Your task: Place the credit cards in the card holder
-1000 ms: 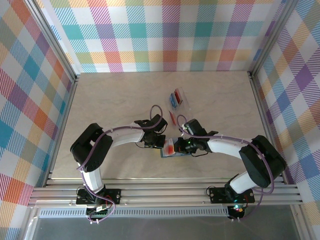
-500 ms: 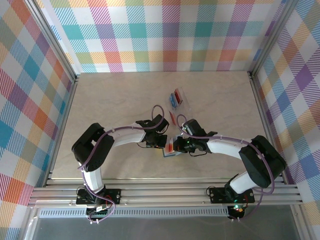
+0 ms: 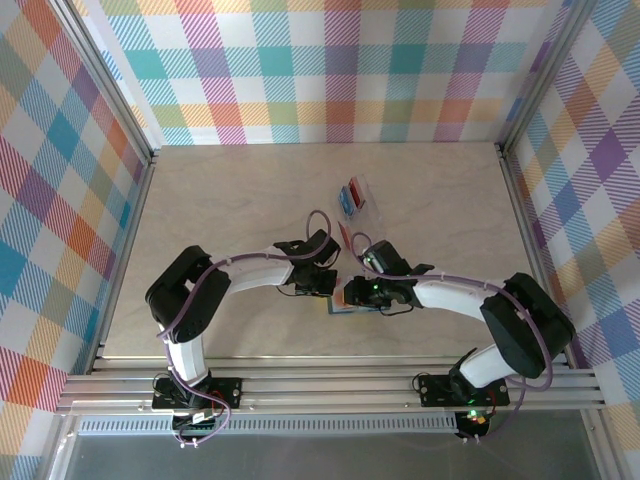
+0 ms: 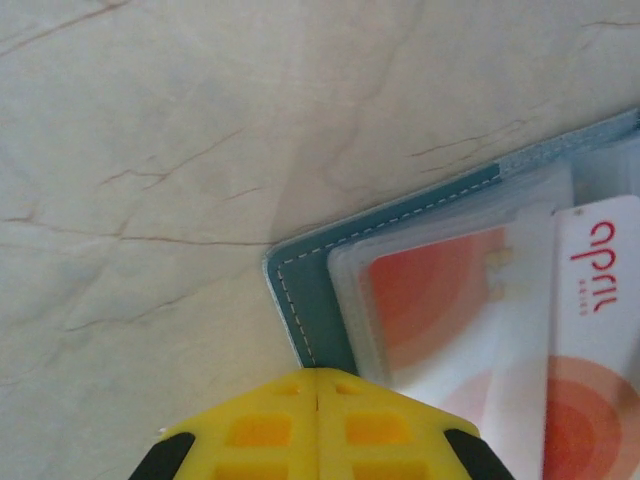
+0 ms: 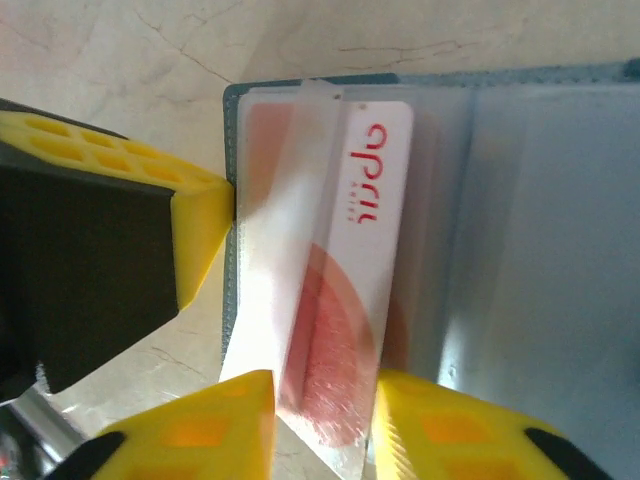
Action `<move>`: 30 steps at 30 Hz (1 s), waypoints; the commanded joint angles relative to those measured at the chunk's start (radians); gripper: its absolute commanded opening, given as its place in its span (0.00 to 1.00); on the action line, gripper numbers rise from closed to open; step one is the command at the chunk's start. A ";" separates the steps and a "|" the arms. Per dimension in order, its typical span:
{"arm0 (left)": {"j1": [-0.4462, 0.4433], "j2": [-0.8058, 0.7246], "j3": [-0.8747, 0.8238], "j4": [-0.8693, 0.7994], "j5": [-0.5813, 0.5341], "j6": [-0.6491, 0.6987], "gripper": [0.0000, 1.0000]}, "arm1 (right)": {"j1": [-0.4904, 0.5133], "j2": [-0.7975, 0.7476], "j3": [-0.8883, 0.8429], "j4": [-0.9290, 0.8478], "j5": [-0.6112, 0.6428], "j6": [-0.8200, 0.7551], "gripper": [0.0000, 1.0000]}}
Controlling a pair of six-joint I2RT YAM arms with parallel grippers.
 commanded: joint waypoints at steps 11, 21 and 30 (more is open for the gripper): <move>-0.036 0.084 -0.012 -0.035 0.028 -0.003 0.07 | 0.007 -0.027 0.070 -0.148 0.118 -0.081 0.47; -0.036 0.083 -0.012 -0.039 0.029 0.001 0.07 | 0.007 0.039 0.114 -0.222 0.245 -0.100 0.50; -0.033 0.095 -0.007 -0.043 0.030 0.003 0.07 | 0.007 0.002 0.114 -0.267 0.377 -0.111 0.61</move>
